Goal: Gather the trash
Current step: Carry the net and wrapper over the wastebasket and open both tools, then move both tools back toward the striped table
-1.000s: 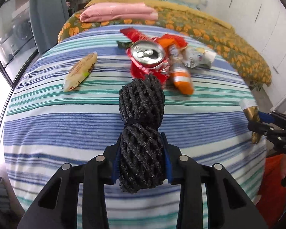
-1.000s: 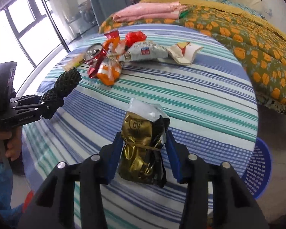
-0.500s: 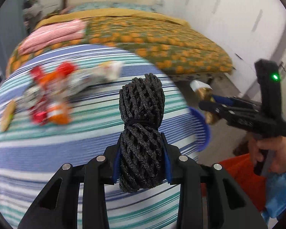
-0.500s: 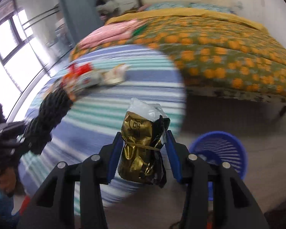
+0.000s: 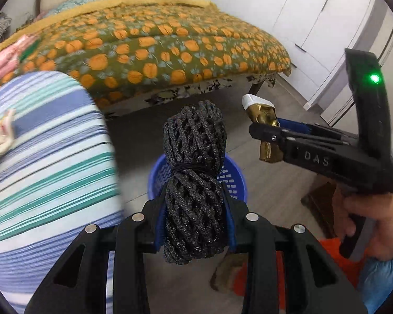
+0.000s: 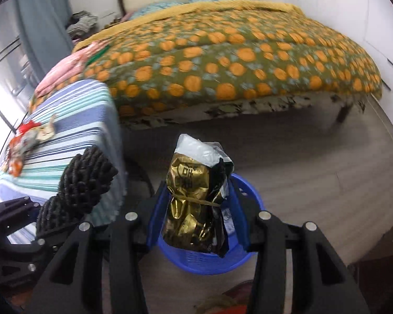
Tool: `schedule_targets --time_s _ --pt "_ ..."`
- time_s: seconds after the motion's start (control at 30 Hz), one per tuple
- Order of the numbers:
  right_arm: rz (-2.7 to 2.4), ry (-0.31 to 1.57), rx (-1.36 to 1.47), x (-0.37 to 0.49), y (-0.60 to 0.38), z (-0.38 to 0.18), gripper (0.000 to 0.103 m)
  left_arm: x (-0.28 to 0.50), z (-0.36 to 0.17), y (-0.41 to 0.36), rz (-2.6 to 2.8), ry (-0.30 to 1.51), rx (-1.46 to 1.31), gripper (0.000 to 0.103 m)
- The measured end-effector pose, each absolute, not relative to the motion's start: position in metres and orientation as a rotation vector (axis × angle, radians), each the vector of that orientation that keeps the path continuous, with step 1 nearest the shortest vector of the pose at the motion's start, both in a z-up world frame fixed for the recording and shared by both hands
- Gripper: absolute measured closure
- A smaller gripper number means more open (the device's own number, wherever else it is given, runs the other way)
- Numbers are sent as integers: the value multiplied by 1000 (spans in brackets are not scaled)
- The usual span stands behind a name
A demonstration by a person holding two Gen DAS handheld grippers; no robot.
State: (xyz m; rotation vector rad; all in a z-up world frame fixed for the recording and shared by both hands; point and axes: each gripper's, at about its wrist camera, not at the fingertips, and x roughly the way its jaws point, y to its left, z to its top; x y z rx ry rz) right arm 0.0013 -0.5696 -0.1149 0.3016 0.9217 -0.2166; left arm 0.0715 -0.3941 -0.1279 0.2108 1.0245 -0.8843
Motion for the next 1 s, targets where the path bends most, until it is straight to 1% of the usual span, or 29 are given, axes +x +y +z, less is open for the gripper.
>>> schedule_targets --time_s 0.13,0.33,0.37,0.4,0.43,0.47,0.5,0.53,0.6,0.63,0.67,0.7,0.8,0.93,1.0 --pt "-227 943 346 2 -592 -138 58 79 -155 -425 -884 1068 205 67" --pt "-228 950 385 12 -612 -150 57 90 -190 -458 -872 1100 220 65" --pt "-230 950 391 14 -615 -152 56 91 -193 -461 -872 1097 226 63" --pt "-233 949 395 15 -617 -154 50 93 -196 -466 -868 1091 237 52" --pt "-233 945 410 15 -620 -156 42 94 -201 -471 -850 1081 260 43" --pt "-231 939 423 15 -622 -157 26 94 -202 -469 -836 1071 268 30" --pt "-231 932 441 13 -624 -157 24 94 -201 -468 -823 1059 270 25" --pt "-231 925 455 11 -627 -155 24 93 -198 -466 -817 1047 265 23" --pt "-241 906 456 8 -628 -150 24 90 -190 -461 -817 1032 249 14" --pt "-251 895 455 6 -628 -147 24 85 -181 -455 -813 1012 242 12" --pt "-261 880 457 3 -628 -143 21 80 -174 -449 -811 994 241 10" --pt "-270 866 462 0 -628 -139 15 77 -166 -446 -807 977 243 8" --pt "-297 808 466 -11 -622 -125 8 60 -134 -427 -779 907 262 5" --pt "-315 738 433 -24 -603 -105 5 39 -92 -392 -715 817 282 5" --pt "-327 706 405 -29 -592 -97 5 34 -80 -378 -685 799 280 5"
